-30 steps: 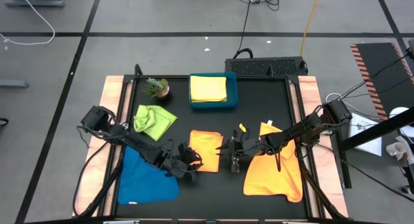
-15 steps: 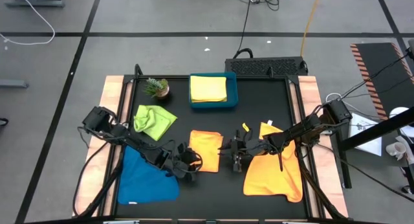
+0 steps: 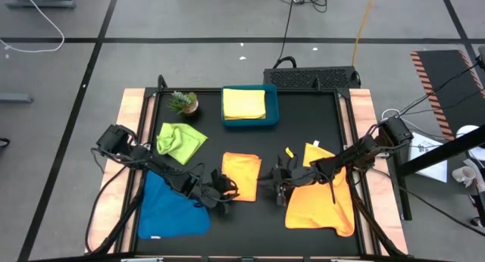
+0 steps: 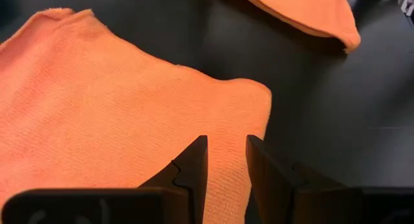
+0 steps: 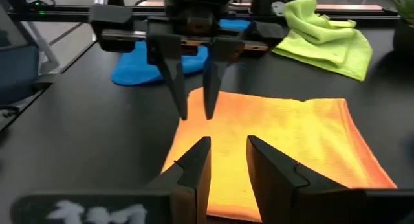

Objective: Fold microfiber towels
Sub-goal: Put the folded orange microfiber cloth into the blue bin

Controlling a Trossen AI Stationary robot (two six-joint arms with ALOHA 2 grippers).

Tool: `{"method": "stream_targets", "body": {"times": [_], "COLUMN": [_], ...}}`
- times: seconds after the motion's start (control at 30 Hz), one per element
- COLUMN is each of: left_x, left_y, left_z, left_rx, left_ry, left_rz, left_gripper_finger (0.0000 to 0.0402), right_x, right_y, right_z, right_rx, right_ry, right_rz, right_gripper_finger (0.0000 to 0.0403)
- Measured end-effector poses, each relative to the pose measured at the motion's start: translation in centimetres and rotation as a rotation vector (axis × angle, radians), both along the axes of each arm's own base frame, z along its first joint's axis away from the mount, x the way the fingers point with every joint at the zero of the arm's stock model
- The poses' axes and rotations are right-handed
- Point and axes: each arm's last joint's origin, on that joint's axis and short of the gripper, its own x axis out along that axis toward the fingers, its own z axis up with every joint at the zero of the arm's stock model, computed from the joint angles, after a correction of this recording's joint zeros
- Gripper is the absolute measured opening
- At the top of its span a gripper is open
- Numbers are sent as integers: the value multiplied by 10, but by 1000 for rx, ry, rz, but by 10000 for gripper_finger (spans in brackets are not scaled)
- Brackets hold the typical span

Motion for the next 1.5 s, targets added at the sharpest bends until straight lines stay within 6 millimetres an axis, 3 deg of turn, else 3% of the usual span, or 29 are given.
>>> {"method": "stream_targets", "body": {"times": [0.27,0.47,0.6,0.73,1.03,1.27,1.5], "left_x": [3,5,0,-5,-4,-3,-4], "left_y": [-2,-5,-4,-2,-6,-6,-9], "left_z": [5,8,4,12,18,19,19], "left_rx": [-3,3,16,-22,10,11,3], "left_ry": [-50,-84,7,37,-20,-41,-44], "left_rz": [-35,-109,-179,-141,-173,-154,-158], "left_gripper_finger": [108,108,108,108,108,108,108], "right_x": [-1,-3,-5,-9,-11,7,23], "right_y": [3,12,17,24,30,40,42], "right_z": [0,1,1,1,2,-6,-21], "right_rx": [6,24,15,14,17,6,-5], "right_ry": [0,-6,-6,1,-9,7,49], "right_rz": [10,111,132,157,178,204,189], "right_gripper_finger": [89,89,89,91,143,179,182]}}
